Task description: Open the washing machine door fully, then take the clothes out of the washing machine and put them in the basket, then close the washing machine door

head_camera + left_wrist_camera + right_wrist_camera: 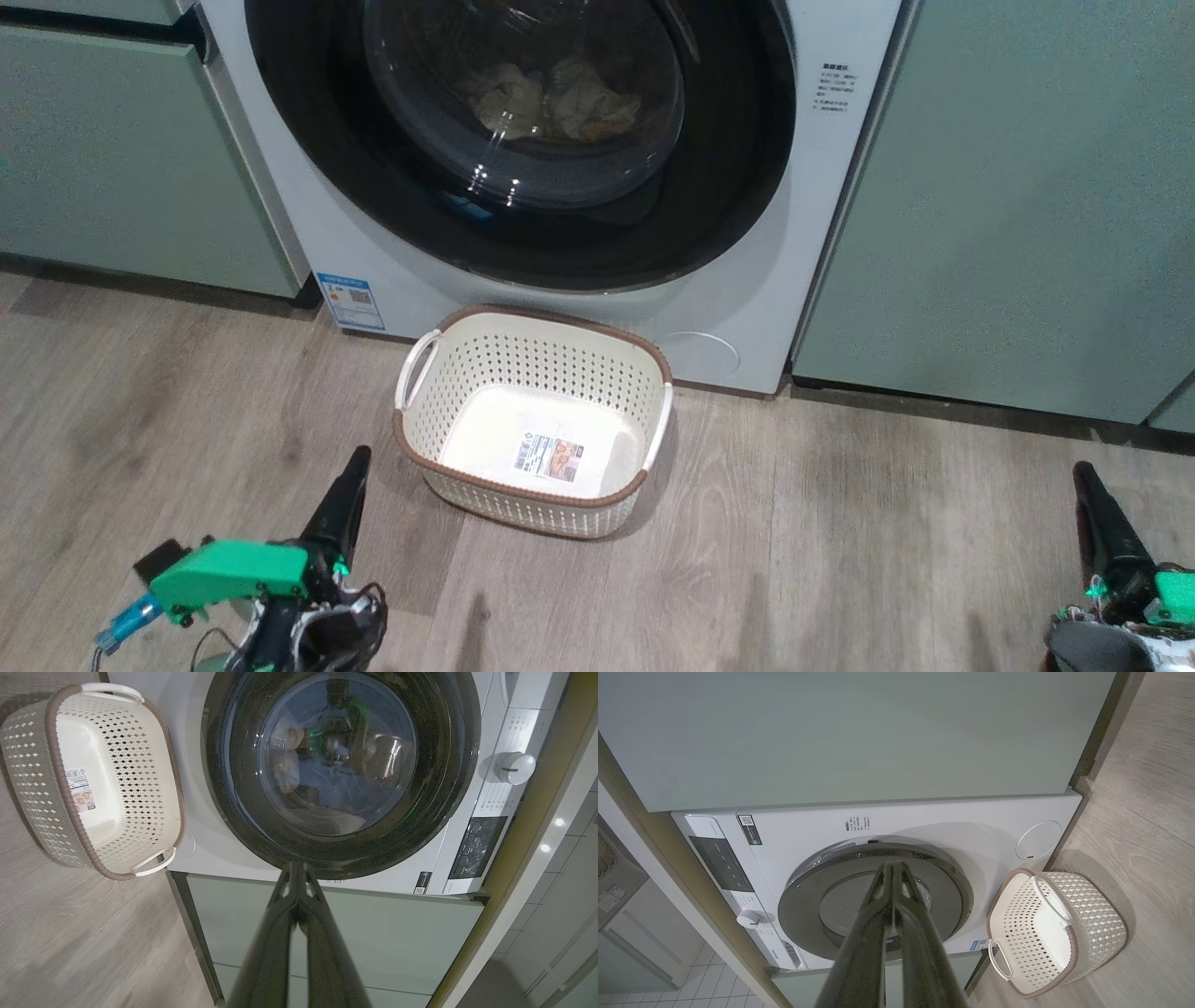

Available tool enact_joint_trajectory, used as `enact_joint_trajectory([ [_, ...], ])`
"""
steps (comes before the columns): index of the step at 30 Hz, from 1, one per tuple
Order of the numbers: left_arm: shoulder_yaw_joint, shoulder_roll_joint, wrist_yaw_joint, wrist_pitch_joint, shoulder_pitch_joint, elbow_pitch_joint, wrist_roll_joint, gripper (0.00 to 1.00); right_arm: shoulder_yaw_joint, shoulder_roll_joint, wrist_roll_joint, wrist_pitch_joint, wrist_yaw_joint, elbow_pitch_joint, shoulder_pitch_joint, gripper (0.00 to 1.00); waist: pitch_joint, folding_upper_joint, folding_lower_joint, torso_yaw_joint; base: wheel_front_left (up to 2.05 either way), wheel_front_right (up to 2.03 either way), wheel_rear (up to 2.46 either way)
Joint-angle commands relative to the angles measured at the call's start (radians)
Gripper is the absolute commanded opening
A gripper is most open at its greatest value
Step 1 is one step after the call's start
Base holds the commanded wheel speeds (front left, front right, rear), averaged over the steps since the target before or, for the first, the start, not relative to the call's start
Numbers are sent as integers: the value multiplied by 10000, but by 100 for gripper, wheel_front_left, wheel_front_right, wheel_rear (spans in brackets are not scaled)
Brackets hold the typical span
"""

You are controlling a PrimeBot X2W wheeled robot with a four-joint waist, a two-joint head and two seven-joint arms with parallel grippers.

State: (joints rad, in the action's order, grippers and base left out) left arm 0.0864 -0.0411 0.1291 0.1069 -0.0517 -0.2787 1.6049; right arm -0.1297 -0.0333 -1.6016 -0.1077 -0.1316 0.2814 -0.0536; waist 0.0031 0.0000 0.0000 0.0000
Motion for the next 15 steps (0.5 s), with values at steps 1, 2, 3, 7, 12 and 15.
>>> enact_joint_trajectory([
  [1, 269, -91, 16, 60, -562, 339, 42, 0, 164, -169, -74, -52, 9, -367, -542, 0, 0, 0, 0, 0, 0, 0, 0],
  [2, 269, -91, 16, 60, -562, 339, 42, 0, 164, -169, -74, -52, 9, -367, -542, 0, 0, 0, 0, 0, 0, 0, 0],
  [3, 269, -91, 16, 60, -562, 339, 42, 0, 164, -169, -74, -52, 9, -367, -542, 0, 0, 0, 0, 0, 0, 0, 0],
  [7, 269, -91, 16, 60, -562, 339, 42, 0, 164, -169, -74, -52, 9, -367, -542, 0, 0, 0, 0, 0, 0, 0, 0],
  [12, 269, -91, 16, 60, -562, 339, 42, 0, 164, -169, -74, -52, 9, -367, -542, 0, 0, 0, 0, 0, 0, 0, 0],
  [15, 269, -91, 16, 60, -562, 339, 42, 0, 164, -169, -74, -52, 9, -367, -542, 0, 0, 0, 0, 0, 0, 0, 0],
])
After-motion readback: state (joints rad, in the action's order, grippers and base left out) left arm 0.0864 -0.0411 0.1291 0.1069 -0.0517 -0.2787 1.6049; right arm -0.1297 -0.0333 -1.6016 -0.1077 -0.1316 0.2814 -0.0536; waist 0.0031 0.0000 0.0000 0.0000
